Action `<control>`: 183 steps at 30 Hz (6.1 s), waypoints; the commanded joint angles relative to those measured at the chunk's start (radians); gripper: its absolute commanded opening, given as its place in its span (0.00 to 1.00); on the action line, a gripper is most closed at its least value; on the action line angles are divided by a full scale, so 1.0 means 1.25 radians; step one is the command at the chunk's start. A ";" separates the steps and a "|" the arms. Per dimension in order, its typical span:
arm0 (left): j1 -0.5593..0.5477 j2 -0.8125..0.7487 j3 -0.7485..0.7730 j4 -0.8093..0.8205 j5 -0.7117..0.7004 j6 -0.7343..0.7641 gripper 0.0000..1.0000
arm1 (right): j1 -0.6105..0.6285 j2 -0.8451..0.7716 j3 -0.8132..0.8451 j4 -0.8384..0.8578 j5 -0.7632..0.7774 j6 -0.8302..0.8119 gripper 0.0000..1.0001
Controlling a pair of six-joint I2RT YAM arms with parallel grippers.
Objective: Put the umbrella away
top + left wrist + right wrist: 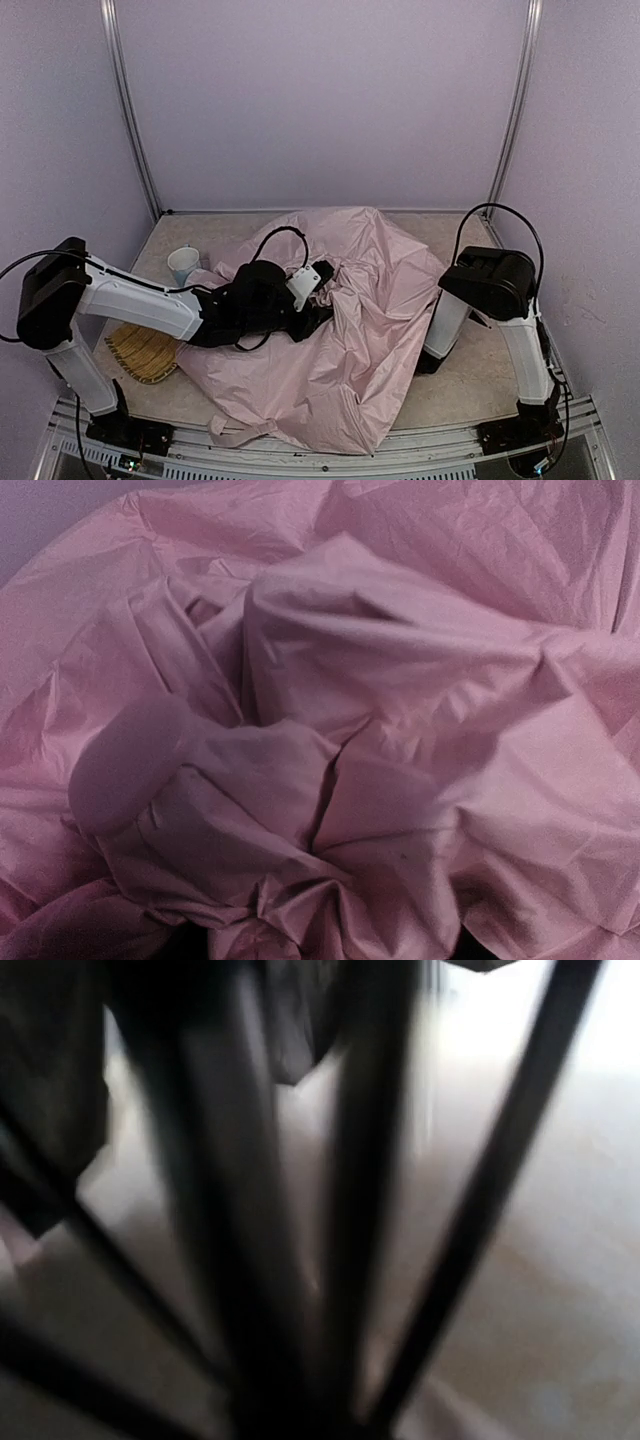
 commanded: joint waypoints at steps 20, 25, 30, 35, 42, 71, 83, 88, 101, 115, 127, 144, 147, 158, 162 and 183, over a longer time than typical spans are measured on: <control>-0.018 -0.254 -0.073 0.120 0.094 -0.020 0.81 | -0.047 -0.602 -0.052 -0.653 0.087 -0.141 0.00; -0.021 -0.364 -0.112 0.165 0.095 0.001 0.89 | -0.099 -0.739 0.086 -1.025 0.114 -0.185 0.00; -0.022 -0.415 -0.131 0.140 0.113 0.008 0.89 | -0.127 -0.802 0.256 -1.303 0.115 -0.246 0.00; -0.022 -0.465 -0.195 0.146 0.142 0.011 0.82 | -0.131 -0.801 0.444 -1.486 0.080 -0.329 0.00; -0.024 -0.459 -0.285 0.179 0.206 -0.035 0.63 | -0.132 -0.799 0.591 -1.555 0.051 -0.390 0.00; -0.111 -0.021 -0.308 0.609 0.152 0.056 0.64 | -0.132 -0.751 0.717 -1.533 -0.037 -0.418 0.00; -0.072 -0.086 -0.352 0.559 0.184 0.079 0.00 | -0.132 -0.760 0.734 -1.596 -0.030 -0.447 0.00; 0.000 -0.109 -0.349 0.485 0.185 0.117 0.00 | -0.129 -0.778 0.744 -1.670 0.052 -0.495 0.00; 0.185 0.183 0.064 0.330 0.233 0.239 0.00 | 0.119 -0.834 0.558 -1.674 0.165 -0.598 0.00; 0.249 0.386 0.386 0.224 0.207 0.352 0.00 | 0.357 -0.853 0.100 -1.325 0.409 -0.605 0.00; 0.245 0.521 0.540 0.239 0.087 0.370 0.02 | 0.359 -0.558 -0.022 -1.160 0.460 -0.479 0.00; 0.315 0.518 0.813 -0.014 -0.281 0.126 0.97 | 0.243 -0.416 0.053 -1.255 0.314 -0.288 0.00; 0.300 0.423 0.759 -0.046 -0.285 0.112 0.99 | 0.218 -0.428 0.054 -1.252 0.268 -0.289 0.00; 0.095 -0.196 0.205 -0.180 -0.137 0.065 0.89 | 0.145 -0.460 0.048 -1.266 0.132 -0.376 0.00; -0.038 -0.417 -0.021 -0.126 0.142 0.036 0.87 | 0.141 -0.429 0.059 -1.285 0.180 -0.389 0.00; -0.248 -0.366 -0.191 -0.005 -0.133 0.227 0.18 | 0.144 -0.426 0.126 -1.218 0.195 -0.349 0.36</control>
